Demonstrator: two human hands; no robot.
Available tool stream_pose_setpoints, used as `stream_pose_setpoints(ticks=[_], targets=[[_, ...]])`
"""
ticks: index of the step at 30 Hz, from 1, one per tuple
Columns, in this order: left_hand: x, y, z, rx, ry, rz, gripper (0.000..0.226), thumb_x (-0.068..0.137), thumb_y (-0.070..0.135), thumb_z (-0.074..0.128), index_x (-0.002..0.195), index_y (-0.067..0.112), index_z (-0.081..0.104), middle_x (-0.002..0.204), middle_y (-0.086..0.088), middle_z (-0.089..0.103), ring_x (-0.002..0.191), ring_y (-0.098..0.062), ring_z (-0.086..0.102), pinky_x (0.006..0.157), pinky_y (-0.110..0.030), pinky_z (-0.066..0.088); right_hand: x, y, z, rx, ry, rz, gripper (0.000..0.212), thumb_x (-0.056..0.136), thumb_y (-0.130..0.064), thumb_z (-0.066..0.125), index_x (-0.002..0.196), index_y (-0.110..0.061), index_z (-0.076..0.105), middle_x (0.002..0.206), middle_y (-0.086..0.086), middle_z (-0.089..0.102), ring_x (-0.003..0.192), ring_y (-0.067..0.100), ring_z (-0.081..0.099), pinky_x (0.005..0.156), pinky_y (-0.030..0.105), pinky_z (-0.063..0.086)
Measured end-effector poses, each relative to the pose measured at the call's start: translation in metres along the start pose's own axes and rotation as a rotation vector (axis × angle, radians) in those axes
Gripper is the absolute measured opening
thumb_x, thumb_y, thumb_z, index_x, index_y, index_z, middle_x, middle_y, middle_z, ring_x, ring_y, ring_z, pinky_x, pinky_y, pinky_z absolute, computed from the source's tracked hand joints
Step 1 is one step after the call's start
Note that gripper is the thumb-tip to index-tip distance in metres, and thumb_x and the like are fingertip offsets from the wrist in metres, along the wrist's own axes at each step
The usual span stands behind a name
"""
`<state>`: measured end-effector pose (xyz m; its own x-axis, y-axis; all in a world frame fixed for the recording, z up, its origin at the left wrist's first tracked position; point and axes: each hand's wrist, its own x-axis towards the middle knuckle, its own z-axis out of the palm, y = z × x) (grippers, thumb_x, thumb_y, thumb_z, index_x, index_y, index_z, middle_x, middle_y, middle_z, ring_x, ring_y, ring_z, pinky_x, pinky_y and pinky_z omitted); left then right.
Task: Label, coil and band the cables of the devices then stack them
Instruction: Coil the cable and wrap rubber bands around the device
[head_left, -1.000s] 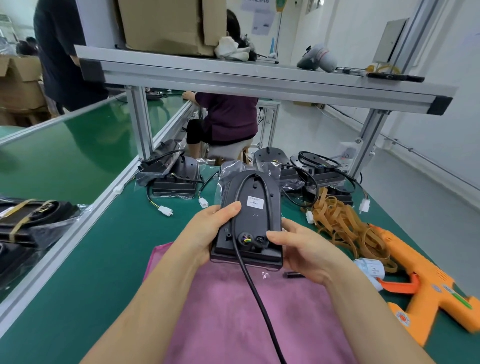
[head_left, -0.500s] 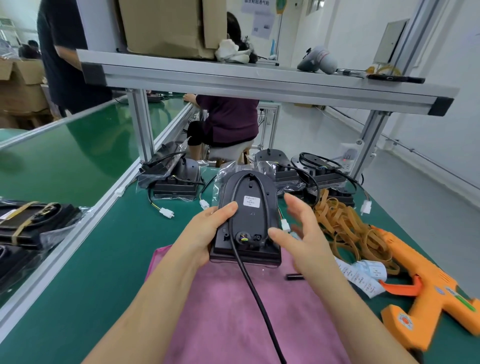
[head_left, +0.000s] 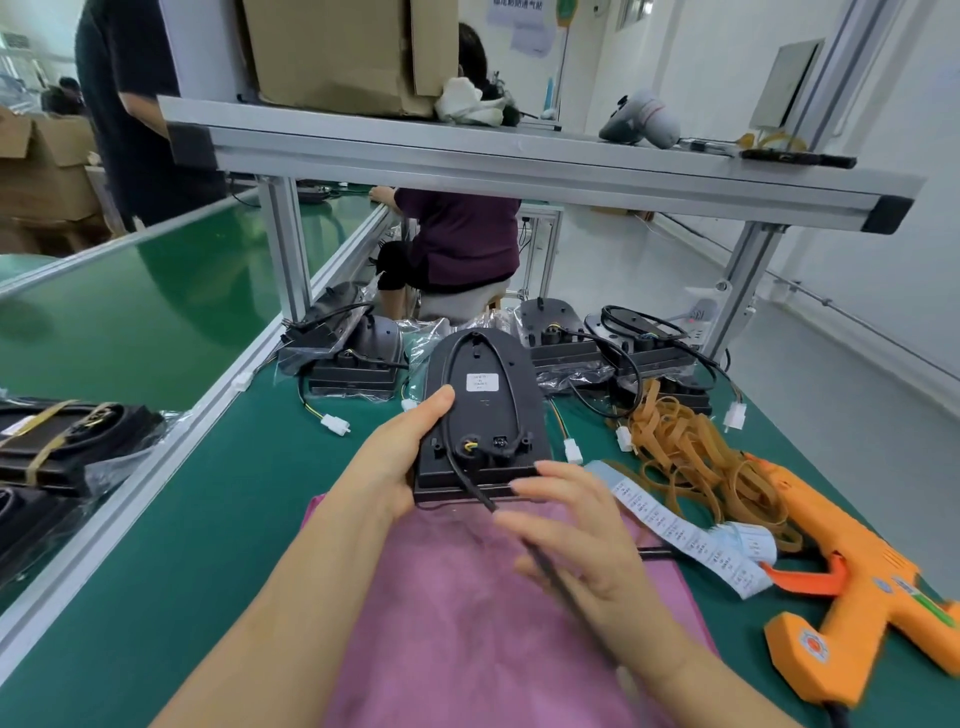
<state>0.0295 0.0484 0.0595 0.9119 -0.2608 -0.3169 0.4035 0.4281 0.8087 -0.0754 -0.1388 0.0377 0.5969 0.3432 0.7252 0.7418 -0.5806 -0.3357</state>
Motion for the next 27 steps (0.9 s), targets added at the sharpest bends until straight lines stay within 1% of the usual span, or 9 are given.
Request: stream_pose_setpoints(ticks=[3,6,8,10,13,15,19,23,27], targets=[[0.0,0.002,-0.001,-0.036,-0.008,0.023,0.055,0.063,0.041,0.076,0.11,0.013,0.071,0.107,-0.012,0.074,0.094,-0.029,0.072,0.071,-0.04,0.06,0.006,-0.01,-0.004,0.505,0.279,0.511,0.019,0.086,-0.029,0.062,0.102,-0.028,0.072,0.108,-0.013,0.066,0.108,0.004,0.058,0.091,0.014,0.041],[-0.001,0.005,-0.002,-0.014,-0.02,0.054,0.05,0.07,0.041,0.074,0.112,0.013,0.071,0.107,-0.01,0.074,0.095,-0.028,0.072,0.072,-0.041,0.06,0.014,0.0,-0.005,0.732,0.411,0.922,0.017,0.09,-0.031,0.059,0.091,-0.032,0.075,0.088,-0.018,0.066,0.091,0.004,0.056,0.08,0.024,0.039],[-0.002,0.006,-0.002,0.014,-0.027,0.081,0.049,0.076,0.04,0.072,0.115,0.011,0.069,0.11,-0.012,0.073,0.099,-0.03,0.071,0.082,-0.044,0.059,0.022,0.006,-0.009,0.692,0.414,1.005,0.019,0.091,-0.036,0.057,0.088,-0.032,0.076,0.088,-0.012,0.066,0.093,0.012,0.054,0.085,0.034,0.041],[-0.004,0.005,0.0,0.048,-0.043,0.12,0.053,0.073,0.039,0.073,0.115,0.007,0.066,0.109,-0.015,0.073,0.098,-0.031,0.071,0.082,-0.044,0.059,0.03,0.009,-0.014,0.633,0.41,0.991,0.018,0.091,-0.035,0.059,0.087,-0.034,0.076,0.092,-0.012,0.069,0.095,0.01,0.058,0.091,0.035,0.043],[-0.008,0.002,0.006,0.078,-0.089,0.176,0.045,0.072,0.035,0.073,0.106,0.006,0.067,0.1,-0.015,0.075,0.083,-0.026,0.074,0.066,-0.034,0.059,0.045,0.013,-0.019,0.556,0.395,0.934,0.02,0.091,-0.03,0.059,0.084,-0.04,0.075,0.087,-0.021,0.07,0.084,-0.005,0.059,0.081,0.022,0.044],[-0.01,-0.001,0.009,0.081,-0.095,0.182,0.048,0.071,0.035,0.072,0.108,0.004,0.066,0.101,-0.016,0.074,0.083,-0.026,0.074,0.064,-0.033,0.058,0.054,0.014,-0.02,0.513,0.393,0.887,0.023,0.093,-0.023,0.059,0.086,-0.041,0.071,0.092,-0.024,0.07,0.086,-0.015,0.059,0.079,0.014,0.04],[-0.013,-0.006,0.011,0.088,-0.103,0.194,0.048,0.073,0.035,0.072,0.109,0.004,0.065,0.102,-0.016,0.074,0.084,-0.026,0.074,0.065,-0.033,0.058,0.062,0.015,-0.017,0.334,0.313,0.745,0.035,0.095,-0.016,0.054,0.093,-0.05,0.059,0.098,-0.021,0.06,0.098,0.003,0.055,0.086,0.017,0.038],[-0.017,-0.013,0.012,0.113,-0.126,0.206,0.02,0.088,0.026,0.066,0.099,0.01,0.067,0.095,-0.012,0.076,0.079,-0.021,0.074,0.062,-0.029,0.058,0.058,0.016,-0.008,0.168,0.246,0.604,0.039,0.098,-0.013,0.049,0.124,-0.042,0.049,0.109,-0.023,0.046,0.106,-0.01,0.045,0.088,0.0,0.03],[-0.023,-0.02,0.015,0.098,-0.124,0.201,0.024,0.086,0.026,0.066,0.104,0.01,0.065,0.097,-0.012,0.076,0.082,-0.022,0.074,0.063,-0.03,0.058,0.053,0.021,-0.008,0.119,0.242,0.552,0.037,0.096,-0.012,0.052,0.121,-0.038,0.055,0.122,-0.018,0.046,0.119,-0.002,0.04,0.103,0.014,0.029]])
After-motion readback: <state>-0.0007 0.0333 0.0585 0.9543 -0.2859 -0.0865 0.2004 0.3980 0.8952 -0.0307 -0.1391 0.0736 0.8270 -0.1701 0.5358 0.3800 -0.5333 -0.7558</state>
